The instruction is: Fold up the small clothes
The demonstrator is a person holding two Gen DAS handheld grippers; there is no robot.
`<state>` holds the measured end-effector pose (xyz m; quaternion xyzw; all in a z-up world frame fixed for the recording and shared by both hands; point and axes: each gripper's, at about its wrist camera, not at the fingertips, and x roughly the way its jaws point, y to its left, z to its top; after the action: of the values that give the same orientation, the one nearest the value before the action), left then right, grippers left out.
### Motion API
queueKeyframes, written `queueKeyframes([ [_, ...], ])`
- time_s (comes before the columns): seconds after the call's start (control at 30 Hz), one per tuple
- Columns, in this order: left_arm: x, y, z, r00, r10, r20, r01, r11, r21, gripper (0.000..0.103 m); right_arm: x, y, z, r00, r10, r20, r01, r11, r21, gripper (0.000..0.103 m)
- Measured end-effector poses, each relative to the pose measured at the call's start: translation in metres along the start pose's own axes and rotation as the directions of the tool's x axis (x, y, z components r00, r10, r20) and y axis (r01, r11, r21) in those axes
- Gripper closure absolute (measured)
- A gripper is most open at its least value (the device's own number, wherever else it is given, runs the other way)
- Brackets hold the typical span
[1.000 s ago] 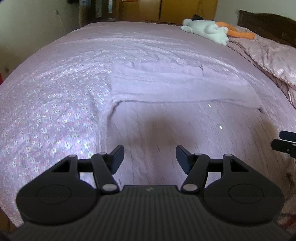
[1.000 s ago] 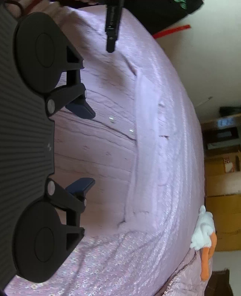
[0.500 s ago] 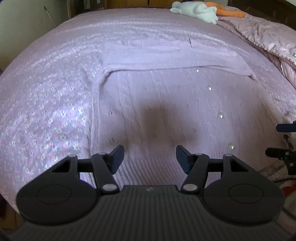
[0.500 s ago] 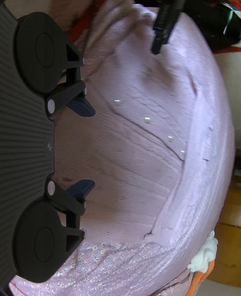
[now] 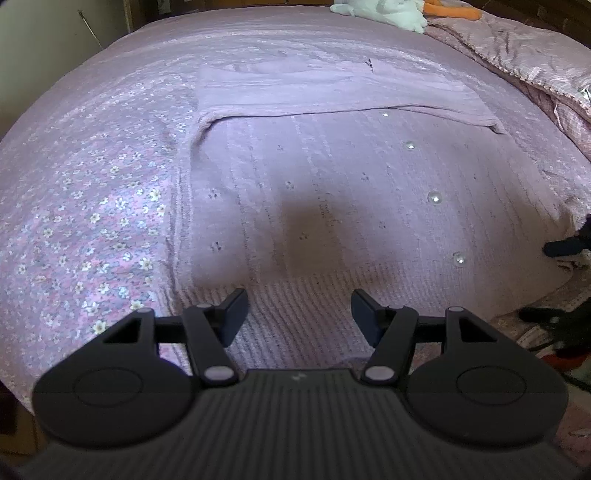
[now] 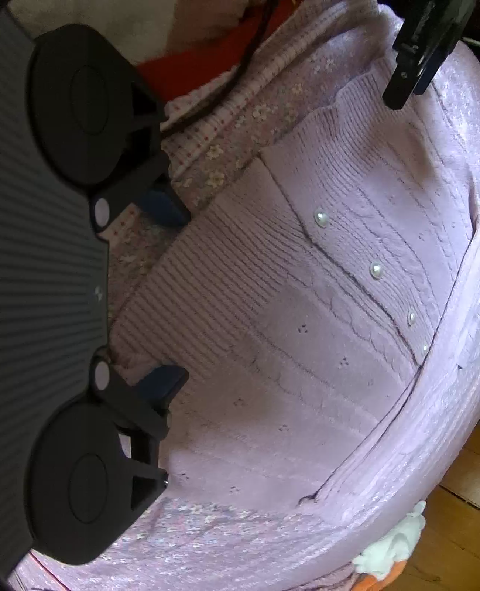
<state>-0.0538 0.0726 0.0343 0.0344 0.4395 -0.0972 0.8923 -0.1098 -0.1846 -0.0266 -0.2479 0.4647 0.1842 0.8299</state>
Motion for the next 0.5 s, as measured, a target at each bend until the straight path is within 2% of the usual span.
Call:
queueKeyframes([
  [0.27, 0.001, -0.003, -0.002, 1.0, -0.015, -0.002, 0.015, 1.0, 0.018, 0.039, 0.01, -0.006, 0.002, 0.998, -0.017, 0.059, 0.012, 0.996, 0.088, 0.014],
  [0.5, 0.004, -0.01, -0.004, 0.997, -0.075, -0.025, 0.076, 0.997, 0.029, 0.039, 0.012, -0.015, 0.005, 0.993, -0.03, 0.116, 0.004, 0.977, 0.212, 0.014],
])
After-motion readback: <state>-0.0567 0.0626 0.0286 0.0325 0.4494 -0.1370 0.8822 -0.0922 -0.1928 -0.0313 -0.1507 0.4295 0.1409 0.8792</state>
